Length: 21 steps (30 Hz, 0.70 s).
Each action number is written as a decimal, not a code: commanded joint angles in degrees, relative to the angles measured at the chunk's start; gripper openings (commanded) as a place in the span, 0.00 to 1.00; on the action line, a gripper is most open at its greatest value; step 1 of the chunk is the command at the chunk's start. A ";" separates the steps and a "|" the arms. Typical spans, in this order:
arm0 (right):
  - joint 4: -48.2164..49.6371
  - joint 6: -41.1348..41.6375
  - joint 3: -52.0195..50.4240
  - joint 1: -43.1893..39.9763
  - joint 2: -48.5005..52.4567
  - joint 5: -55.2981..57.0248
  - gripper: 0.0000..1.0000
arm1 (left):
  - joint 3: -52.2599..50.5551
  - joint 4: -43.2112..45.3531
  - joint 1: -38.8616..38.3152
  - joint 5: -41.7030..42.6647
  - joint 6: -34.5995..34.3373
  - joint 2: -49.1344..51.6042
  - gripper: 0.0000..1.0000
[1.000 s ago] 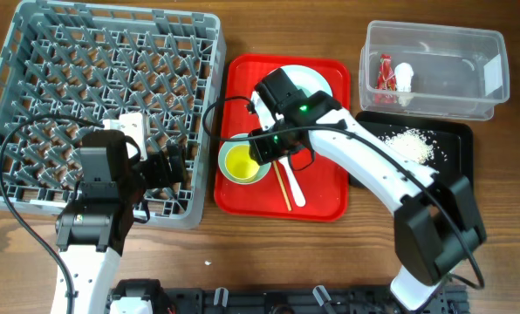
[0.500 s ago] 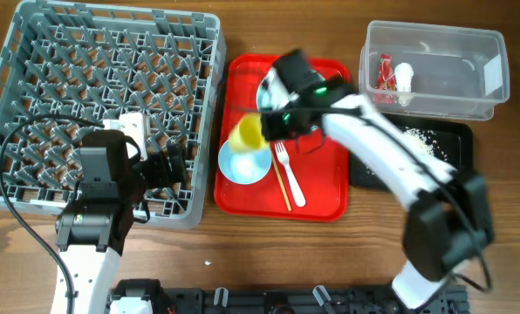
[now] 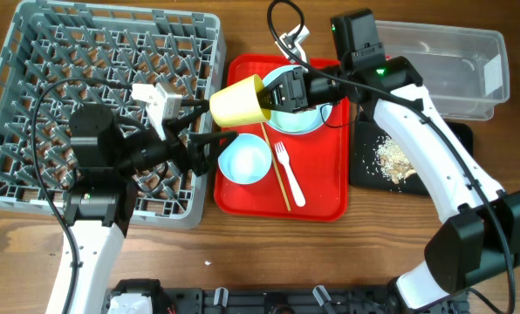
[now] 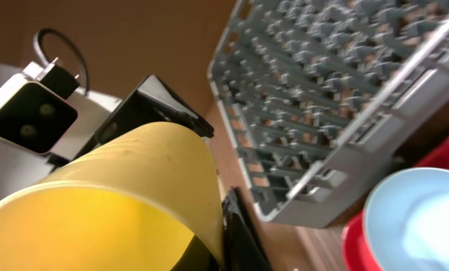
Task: Sort waste into correct bins and load items into the dishwasher rack
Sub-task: 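Pass the yellow cup from the right gripper to the left gripper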
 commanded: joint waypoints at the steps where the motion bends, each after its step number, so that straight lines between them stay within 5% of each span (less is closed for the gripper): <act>1: 0.59 -0.35 0.28 0.74 0.24 -7.82 0.04 | 0.72 2.78 0.22 7.17 -1.68 0.07 1.00; 7: 0.61 -0.11 0.28 3.10 0.24 -9.27 0.04 | 0.72 9.88 0.22 11.19 -4.44 0.07 1.00; 21: 2.29 3.93 0.28 3.52 0.24 -13.73 0.04 | 0.72 9.94 0.13 11.82 -4.44 0.07 0.97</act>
